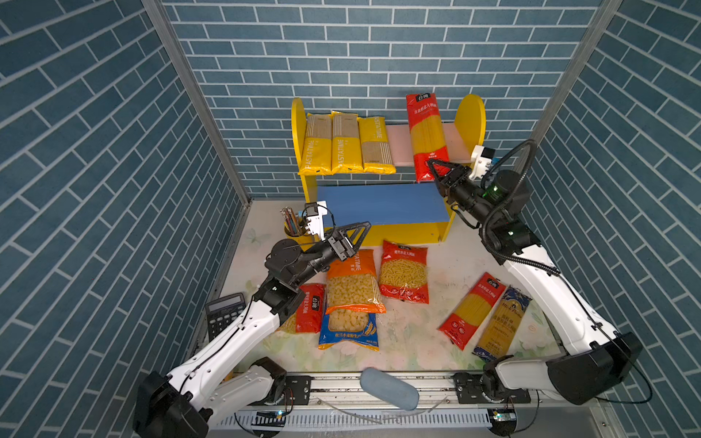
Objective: Place and organize the pasta boxes and bags onto the shelf
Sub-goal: 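Stand the red bag beside the yellow packs on the pink shelf with the right gripper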
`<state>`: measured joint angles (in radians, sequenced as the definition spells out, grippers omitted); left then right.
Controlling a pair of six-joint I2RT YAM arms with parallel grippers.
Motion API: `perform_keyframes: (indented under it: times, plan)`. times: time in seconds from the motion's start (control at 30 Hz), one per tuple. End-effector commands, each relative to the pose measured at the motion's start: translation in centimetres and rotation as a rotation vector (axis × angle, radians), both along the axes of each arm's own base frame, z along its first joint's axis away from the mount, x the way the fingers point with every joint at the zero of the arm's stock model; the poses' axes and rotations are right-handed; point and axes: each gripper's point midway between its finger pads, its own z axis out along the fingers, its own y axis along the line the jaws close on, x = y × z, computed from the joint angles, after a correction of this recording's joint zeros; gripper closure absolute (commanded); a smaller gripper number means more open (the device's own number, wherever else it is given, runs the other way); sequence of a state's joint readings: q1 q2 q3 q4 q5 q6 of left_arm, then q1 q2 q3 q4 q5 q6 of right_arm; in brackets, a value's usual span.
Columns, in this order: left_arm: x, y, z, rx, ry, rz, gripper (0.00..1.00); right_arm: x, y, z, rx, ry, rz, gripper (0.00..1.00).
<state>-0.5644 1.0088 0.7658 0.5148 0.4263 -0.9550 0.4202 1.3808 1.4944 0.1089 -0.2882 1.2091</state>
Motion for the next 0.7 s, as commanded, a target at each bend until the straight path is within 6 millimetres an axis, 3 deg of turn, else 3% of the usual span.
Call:
perform_keyframes:
  times: [0.0, 0.27, 0.67]
  plan:
    - [-0.7, 0.7, -1.8, 0.015, 0.033, 0.023, 0.25, -0.1, -0.5, 5.6, 0.036, -0.095, -0.011, 1.0]
    - [-1.9, 1.9, -5.1, 0.051, 0.092, 0.052, 0.25, 3.7, 2.2, 3.9, 0.059, -0.003, 0.07, 1.0]
    - [-1.4, 0.8, -5.8, 0.056, 0.099, 0.032, 0.25, 5.6, 5.8, 0.7, 0.132, 0.092, 0.162, 1.0]
